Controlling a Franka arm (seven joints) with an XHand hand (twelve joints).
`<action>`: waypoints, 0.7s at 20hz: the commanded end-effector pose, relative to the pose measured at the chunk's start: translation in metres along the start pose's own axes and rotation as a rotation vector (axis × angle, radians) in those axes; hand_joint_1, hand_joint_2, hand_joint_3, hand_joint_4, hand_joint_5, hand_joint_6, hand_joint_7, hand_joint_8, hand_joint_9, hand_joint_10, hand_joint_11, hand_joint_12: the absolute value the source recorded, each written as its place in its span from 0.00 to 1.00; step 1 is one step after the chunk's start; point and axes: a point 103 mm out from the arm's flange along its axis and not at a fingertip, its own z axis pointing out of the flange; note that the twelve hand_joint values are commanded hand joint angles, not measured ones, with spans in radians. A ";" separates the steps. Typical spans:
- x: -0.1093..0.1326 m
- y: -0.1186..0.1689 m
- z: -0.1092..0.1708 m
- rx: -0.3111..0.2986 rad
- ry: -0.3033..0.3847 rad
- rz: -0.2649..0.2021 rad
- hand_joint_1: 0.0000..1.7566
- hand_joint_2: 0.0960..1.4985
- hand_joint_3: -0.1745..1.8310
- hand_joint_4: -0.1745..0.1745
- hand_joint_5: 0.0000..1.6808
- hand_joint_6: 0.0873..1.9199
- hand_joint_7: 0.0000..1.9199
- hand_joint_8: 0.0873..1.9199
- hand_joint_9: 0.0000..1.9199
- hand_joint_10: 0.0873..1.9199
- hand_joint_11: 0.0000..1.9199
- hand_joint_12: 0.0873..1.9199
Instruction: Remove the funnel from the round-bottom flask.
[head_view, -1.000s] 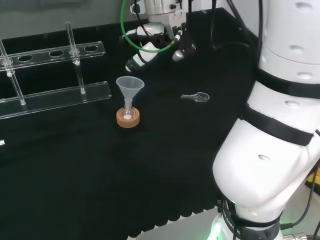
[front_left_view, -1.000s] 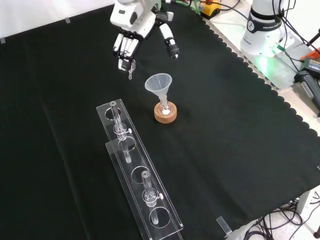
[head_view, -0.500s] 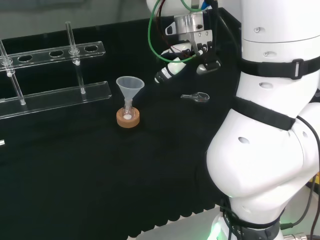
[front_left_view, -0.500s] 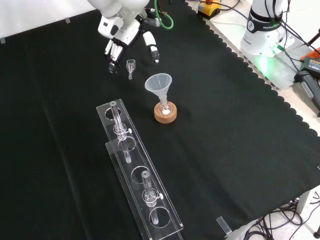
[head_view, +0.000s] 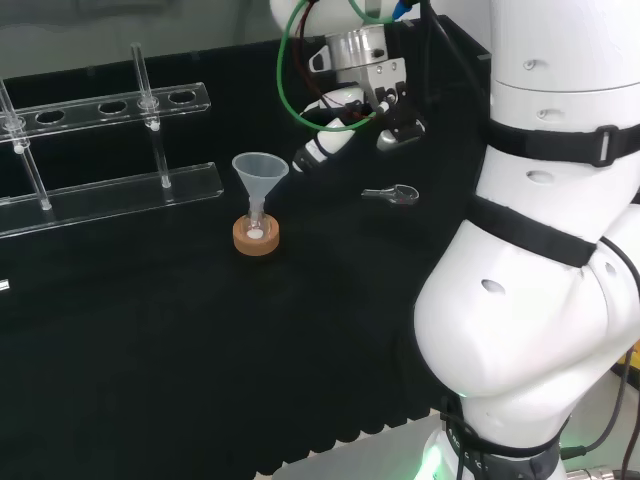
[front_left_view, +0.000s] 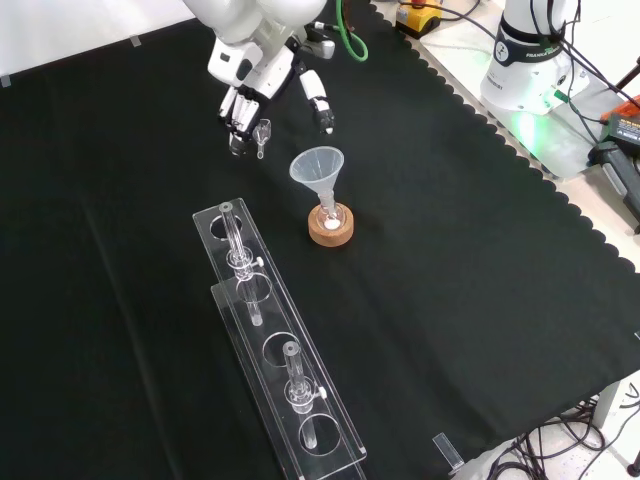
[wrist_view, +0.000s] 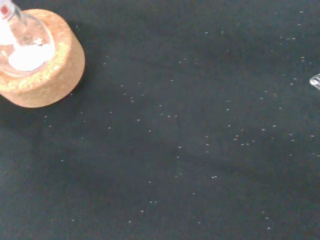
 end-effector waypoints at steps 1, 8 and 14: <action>0.017 0.009 0.005 0.013 -0.013 -0.017 0.18 0.37 0.09 0.07 0.02 0.00 0.00 0.00 0.17 0.00 0.05 0.81; 0.040 0.022 0.006 0.033 -0.064 -0.023 0.18 0.37 0.09 0.07 0.02 0.00 0.00 0.00 0.16 0.00 0.04 0.81; 0.051 0.022 0.001 0.043 -0.136 -0.009 0.18 0.37 0.09 0.07 0.02 0.00 0.00 0.00 0.16 0.00 0.04 0.81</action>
